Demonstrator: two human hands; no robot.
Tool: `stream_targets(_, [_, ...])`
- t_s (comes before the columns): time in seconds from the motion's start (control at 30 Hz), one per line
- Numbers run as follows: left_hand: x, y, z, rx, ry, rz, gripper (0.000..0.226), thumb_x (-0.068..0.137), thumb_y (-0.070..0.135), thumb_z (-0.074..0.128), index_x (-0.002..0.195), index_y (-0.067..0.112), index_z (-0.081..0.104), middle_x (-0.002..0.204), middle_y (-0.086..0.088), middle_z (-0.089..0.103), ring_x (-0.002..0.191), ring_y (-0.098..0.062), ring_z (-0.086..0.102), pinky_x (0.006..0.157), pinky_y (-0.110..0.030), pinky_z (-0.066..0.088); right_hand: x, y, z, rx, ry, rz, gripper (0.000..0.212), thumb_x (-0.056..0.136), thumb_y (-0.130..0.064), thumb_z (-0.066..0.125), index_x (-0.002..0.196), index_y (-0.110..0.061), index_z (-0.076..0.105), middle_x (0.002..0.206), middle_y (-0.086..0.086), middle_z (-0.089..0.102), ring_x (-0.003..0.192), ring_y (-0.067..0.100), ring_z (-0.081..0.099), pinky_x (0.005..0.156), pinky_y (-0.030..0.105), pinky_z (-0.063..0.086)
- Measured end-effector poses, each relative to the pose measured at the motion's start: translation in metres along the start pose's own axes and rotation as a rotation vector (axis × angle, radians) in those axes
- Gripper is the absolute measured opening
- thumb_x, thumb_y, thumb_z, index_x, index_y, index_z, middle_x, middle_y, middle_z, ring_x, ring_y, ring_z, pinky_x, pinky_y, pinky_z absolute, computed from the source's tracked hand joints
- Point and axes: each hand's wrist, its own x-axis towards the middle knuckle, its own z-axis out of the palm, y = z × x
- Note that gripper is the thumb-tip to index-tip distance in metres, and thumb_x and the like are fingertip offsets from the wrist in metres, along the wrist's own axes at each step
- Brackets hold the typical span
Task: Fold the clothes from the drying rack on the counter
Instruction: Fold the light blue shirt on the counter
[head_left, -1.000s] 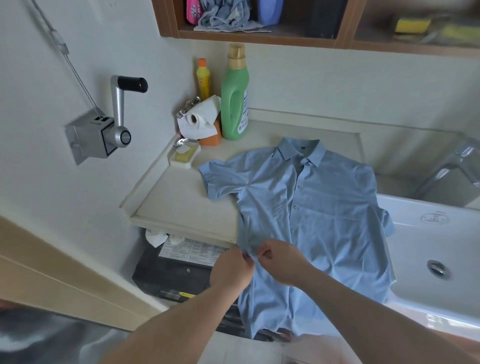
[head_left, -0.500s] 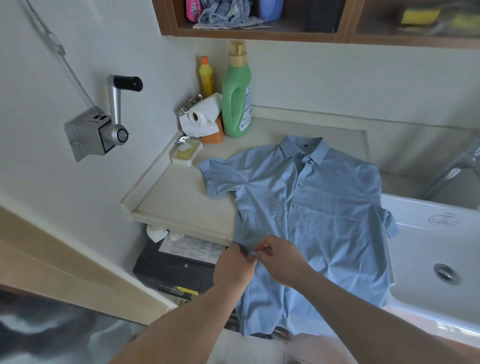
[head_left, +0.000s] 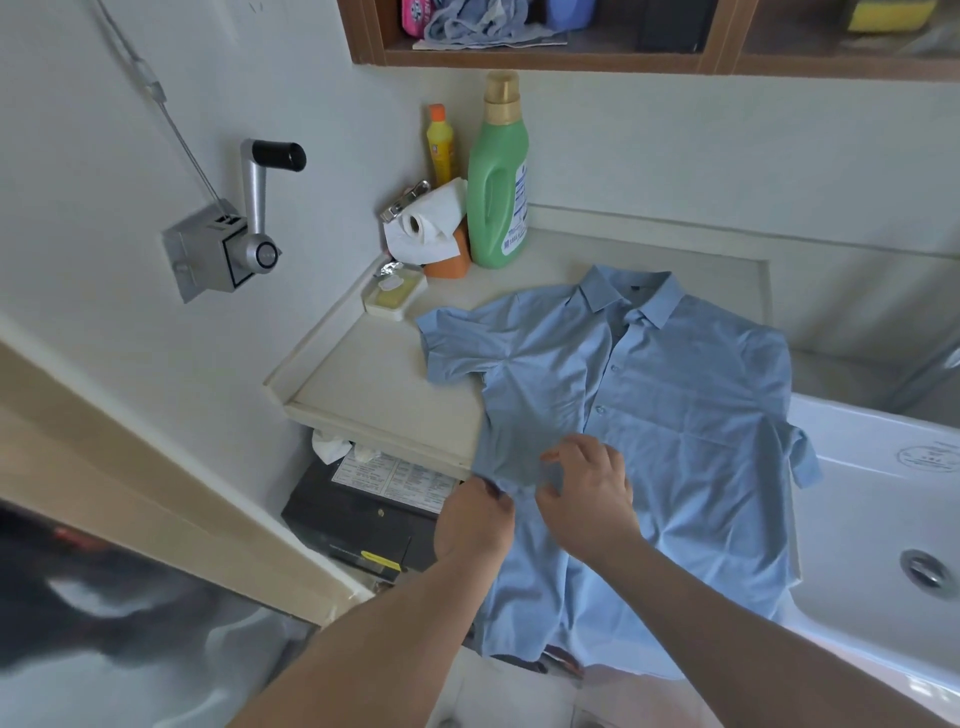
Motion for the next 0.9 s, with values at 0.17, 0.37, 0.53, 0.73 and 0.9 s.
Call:
stream_targets(0.17, [-0.005, 0.005, 0.001, -0.048, 0.004, -0.006, 0.022, 0.088, 0.031, 0.055, 0.071, 0.019, 0.049, 0.070, -0.001, 0.058, 0.072, -0.029, 0.058, 0.061, -0.032, 0.041, 0.004, 0.007, -0.006, 0.012, -0.176, 0.023, 0.064, 0.087, -0.039, 0.062, 0.145, -0.022, 0.042, 0.160, 0.002, 0.019, 0.147, 0.029, 0.016, 0.123, 0.041, 0.020])
stream_targets(0.37, [-0.018, 0.005, -0.021, -0.055, 0.107, 0.012, 0.023, 0.087, 0.025, 0.052, 0.068, 0.015, 0.043, 0.065, -0.003, 0.052, 0.057, -0.022, 0.047, 0.052, -0.033, 0.032, 0.008, 0.010, -0.011, 0.055, -0.186, 0.065, 0.068, 0.087, -0.038, 0.061, 0.148, -0.018, 0.036, 0.157, 0.002, 0.019, 0.149, 0.029, 0.011, 0.123, 0.040, 0.021])
stream_targets(0.53, [-0.019, -0.010, -0.052, 0.038, 0.158, -0.009, 0.016, 0.089, 0.028, 0.054, 0.079, 0.017, 0.049, 0.072, 0.000, 0.060, 0.064, -0.017, 0.053, 0.054, -0.032, 0.034, 0.008, 0.013, -0.006, 0.007, -0.159, 0.043, 0.065, 0.091, -0.039, 0.059, 0.148, -0.016, 0.037, 0.158, 0.007, 0.020, 0.149, 0.032, 0.011, 0.125, 0.042, 0.015])
stream_targets(0.73, [-0.021, -0.023, -0.075, 0.034, 0.219, 0.032, 0.009, 0.099, 0.027, 0.055, 0.103, 0.020, 0.051, 0.080, 0.001, 0.067, 0.073, -0.022, 0.065, 0.064, -0.035, 0.050, 0.014, 0.012, 0.002, -0.046, -0.161, 0.016, 0.062, 0.088, -0.039, 0.058, 0.144, -0.015, 0.045, 0.157, 0.009, 0.027, 0.150, 0.032, 0.015, 0.125, 0.043, 0.013])
stream_targets(0.9, [-0.028, -0.041, -0.067, 0.103, -0.021, 0.057, 0.022, 0.100, 0.027, 0.057, 0.120, 0.022, 0.049, 0.091, 0.004, 0.066, 0.078, -0.019, 0.066, 0.067, -0.032, 0.049, 0.007, 0.015, -0.016, 0.202, -0.057, 0.090, 0.043, 0.088, -0.023, 0.059, 0.131, -0.020, 0.057, 0.145, 0.002, 0.044, 0.135, 0.026, 0.036, 0.114, 0.037, 0.034])
